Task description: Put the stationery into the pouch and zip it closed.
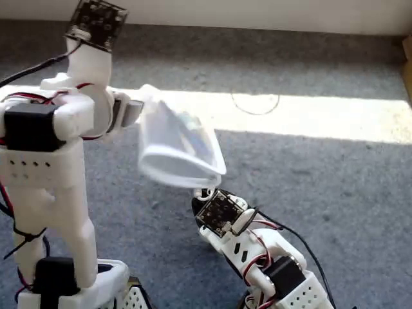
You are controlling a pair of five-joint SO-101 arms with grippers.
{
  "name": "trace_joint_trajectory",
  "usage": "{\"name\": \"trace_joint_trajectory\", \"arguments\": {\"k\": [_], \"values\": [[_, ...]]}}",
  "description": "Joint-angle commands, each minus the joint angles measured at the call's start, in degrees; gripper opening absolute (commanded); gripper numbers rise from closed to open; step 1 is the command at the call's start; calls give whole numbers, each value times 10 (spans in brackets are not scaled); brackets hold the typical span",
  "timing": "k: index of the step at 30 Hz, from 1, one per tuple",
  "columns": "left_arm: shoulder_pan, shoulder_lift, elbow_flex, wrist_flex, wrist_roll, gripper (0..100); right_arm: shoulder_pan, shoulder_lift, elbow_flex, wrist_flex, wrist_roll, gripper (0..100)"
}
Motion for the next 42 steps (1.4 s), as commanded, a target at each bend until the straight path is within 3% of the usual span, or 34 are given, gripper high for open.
{"name": "trace_joint_trajectory", "arguments": {"k": [1,4,7,20,26,30,37,42], "values": [[0,-4,244,-143,-6,248,-2,-12,-2,-15,4,5],[9,-7,358,-250,-6,248,-2,-12,-2,-15,4,5],[0,-7,380,-273,-5,248,-2,-12,-2,-15,4,5],[-80,-143,325,-85,-8,248,-1,-13,-27,-18,-25,5],[-160,-157,379,-75,-8,248,-2,-6,-133,-24,-47,5],[-175,-157,442,-76,-10,248,-2,-5,-177,-50,-45,5],[-173,-157,568,-196,-2,248,-3,43,-187,-82,-47,5],[-164,-157,606,-282,87,252,-7,80,-186,-78,-47,5]]}}
